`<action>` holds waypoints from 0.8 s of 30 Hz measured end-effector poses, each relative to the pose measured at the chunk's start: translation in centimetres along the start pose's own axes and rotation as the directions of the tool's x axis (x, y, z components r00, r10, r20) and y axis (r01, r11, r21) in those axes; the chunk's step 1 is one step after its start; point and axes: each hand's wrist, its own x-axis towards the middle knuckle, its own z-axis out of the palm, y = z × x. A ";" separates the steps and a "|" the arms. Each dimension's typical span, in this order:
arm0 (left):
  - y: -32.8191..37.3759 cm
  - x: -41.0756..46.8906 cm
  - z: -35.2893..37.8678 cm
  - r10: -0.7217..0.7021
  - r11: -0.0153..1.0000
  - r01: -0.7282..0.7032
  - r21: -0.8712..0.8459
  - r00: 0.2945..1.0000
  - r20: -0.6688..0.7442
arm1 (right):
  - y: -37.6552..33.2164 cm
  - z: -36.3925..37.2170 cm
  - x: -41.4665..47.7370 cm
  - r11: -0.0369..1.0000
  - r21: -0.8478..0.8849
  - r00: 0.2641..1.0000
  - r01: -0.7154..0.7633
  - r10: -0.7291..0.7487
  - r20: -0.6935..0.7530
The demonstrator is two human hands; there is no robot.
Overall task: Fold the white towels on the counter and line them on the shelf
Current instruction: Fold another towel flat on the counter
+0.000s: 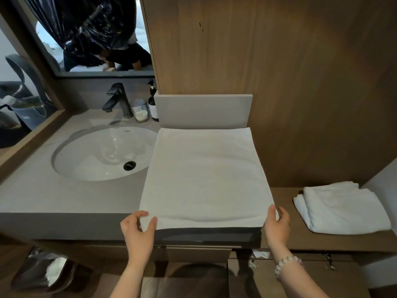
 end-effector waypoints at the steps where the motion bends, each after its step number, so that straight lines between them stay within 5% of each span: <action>1: -0.2 0.1 -0.1 -0.038 0.999 0.039 -0.029 0.999 0.030 | 0.0 -0.2 0.0 1.000 0.011 1.000 -0.001 0.001 -0.016; 10: -0.4 0.3 -1.6 -0.197 0.958 0.254 -0.133 0.920 0.338 | -0.4 -2.3 0.1 0.989 0.143 0.999 -0.041 0.039 0.014; 24: 1.3 1.8 -2.7 -0.183 0.957 0.253 -0.141 0.905 0.383 | -1.5 -4.3 0.6 0.997 0.027 0.963 0.074 -0.079 0.259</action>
